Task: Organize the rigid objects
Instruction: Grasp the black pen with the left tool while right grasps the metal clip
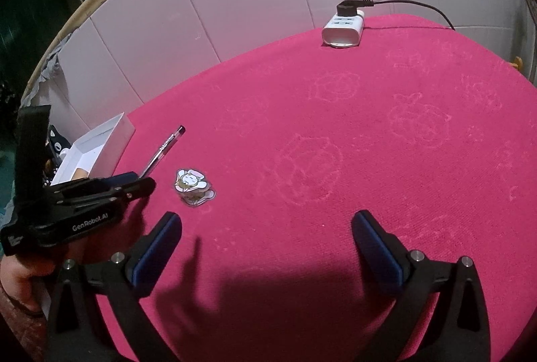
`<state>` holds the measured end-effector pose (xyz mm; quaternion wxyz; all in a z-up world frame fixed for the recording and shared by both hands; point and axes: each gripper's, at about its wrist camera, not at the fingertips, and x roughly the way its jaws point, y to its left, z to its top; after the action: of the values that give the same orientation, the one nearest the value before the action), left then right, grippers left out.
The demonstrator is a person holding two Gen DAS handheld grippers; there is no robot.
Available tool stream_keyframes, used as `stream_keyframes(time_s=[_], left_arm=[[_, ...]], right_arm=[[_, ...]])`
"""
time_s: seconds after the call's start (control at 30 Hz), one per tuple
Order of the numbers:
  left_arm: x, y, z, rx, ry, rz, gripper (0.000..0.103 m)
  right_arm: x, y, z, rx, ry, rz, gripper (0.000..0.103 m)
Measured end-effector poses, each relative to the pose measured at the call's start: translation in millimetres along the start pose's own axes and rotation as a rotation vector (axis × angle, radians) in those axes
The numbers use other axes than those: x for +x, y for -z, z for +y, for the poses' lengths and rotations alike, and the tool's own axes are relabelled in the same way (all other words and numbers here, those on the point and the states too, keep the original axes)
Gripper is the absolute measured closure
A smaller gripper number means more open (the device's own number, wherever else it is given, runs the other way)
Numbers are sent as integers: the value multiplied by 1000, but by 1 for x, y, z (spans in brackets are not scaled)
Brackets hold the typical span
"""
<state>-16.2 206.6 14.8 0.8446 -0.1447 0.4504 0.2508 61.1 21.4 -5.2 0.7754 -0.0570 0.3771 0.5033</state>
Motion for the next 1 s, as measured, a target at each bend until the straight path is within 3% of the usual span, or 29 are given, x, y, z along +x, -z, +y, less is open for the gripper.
stream_keyframes(time_s=[0.1, 0.23, 0.57, 0.6, 0.73, 0.83, 1.0], left_arm=[[-5, 9, -1, 2, 9, -21, 93], [-10, 19, 6, -79, 52, -47, 94], [-37, 25, 12, -133, 1, -129, 94], [-41, 25, 12, -132, 0, -139, 94], [-48, 25, 10, -124, -3, -160, 94], [-51, 26, 8, -123, -3, -166, 94], [-61, 31, 4, -109, -19, -184, 94]], right_arm=[[1, -1, 2, -8, 11, 4, 1], [7, -2, 13, -66, 60, 29, 0], [49, -19, 63, -284, 15, 108, 1], [52, -20, 67, -301, 13, 109, 5], [56, -23, 79, -360, 7, 100, 50], [55, -19, 83, -394, -8, 99, 70], [40, -12, 77, -355, -66, 77, 70]])
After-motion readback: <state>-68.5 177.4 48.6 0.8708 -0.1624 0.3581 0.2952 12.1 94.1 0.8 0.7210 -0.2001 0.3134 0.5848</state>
